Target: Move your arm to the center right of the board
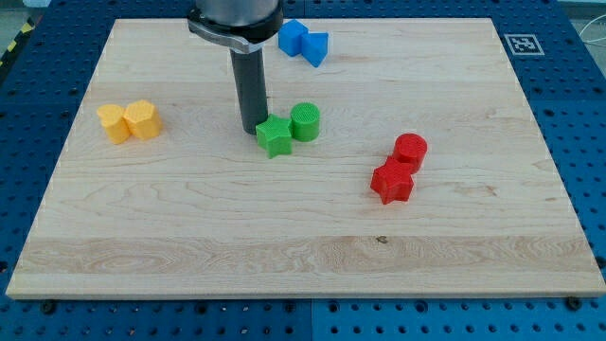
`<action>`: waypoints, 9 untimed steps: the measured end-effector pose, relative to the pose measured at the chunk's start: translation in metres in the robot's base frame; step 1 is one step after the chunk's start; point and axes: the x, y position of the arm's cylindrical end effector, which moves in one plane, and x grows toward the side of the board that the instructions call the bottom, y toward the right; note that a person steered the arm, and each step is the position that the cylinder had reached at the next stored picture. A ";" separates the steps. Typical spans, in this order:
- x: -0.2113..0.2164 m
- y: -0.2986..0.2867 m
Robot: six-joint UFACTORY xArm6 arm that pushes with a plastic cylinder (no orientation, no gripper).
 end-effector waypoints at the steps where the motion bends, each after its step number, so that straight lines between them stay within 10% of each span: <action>1: 0.015 -0.007; 5: 0.099 -0.041; 9: 0.143 0.060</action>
